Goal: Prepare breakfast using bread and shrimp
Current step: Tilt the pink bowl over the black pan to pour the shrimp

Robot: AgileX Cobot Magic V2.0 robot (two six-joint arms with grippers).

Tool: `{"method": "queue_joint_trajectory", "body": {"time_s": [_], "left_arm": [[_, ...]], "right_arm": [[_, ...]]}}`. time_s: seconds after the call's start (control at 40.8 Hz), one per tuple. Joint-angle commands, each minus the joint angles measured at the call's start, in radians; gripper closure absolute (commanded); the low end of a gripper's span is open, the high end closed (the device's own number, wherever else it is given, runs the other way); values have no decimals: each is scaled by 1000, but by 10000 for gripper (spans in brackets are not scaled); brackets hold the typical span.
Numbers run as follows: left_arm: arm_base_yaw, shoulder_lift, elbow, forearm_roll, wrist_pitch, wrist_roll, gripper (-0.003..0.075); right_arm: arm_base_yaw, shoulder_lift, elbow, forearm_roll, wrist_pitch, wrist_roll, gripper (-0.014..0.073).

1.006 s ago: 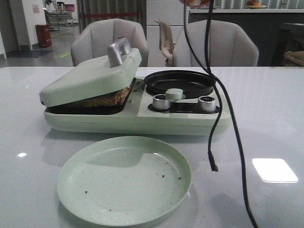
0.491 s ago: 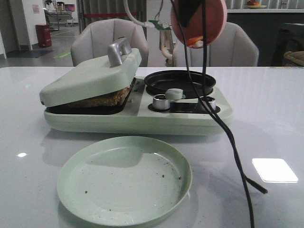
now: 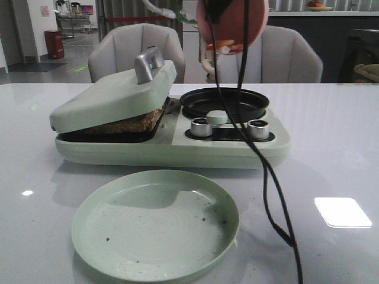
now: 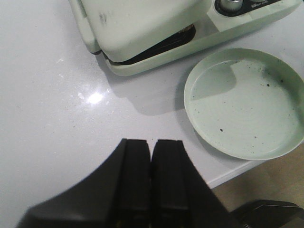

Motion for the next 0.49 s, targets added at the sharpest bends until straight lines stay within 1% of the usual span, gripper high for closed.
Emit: {"method": "queue_joint_trajectory", "body": {"time_s": [0.0, 0.074, 0.466], "left_arm": [[-4, -2, -29, 6, -75, -10, 610], [-4, -2, -29, 6, -77, -10, 610], [-4, -2, -29, 6, -74, -10, 610]], "right_arm": [[-7, -41, -11, -143, 71, -17, 549], [-5, -41, -11, -142, 78, 6, 549], [-4, -40, -11, -142, 78, 6, 549]]}}
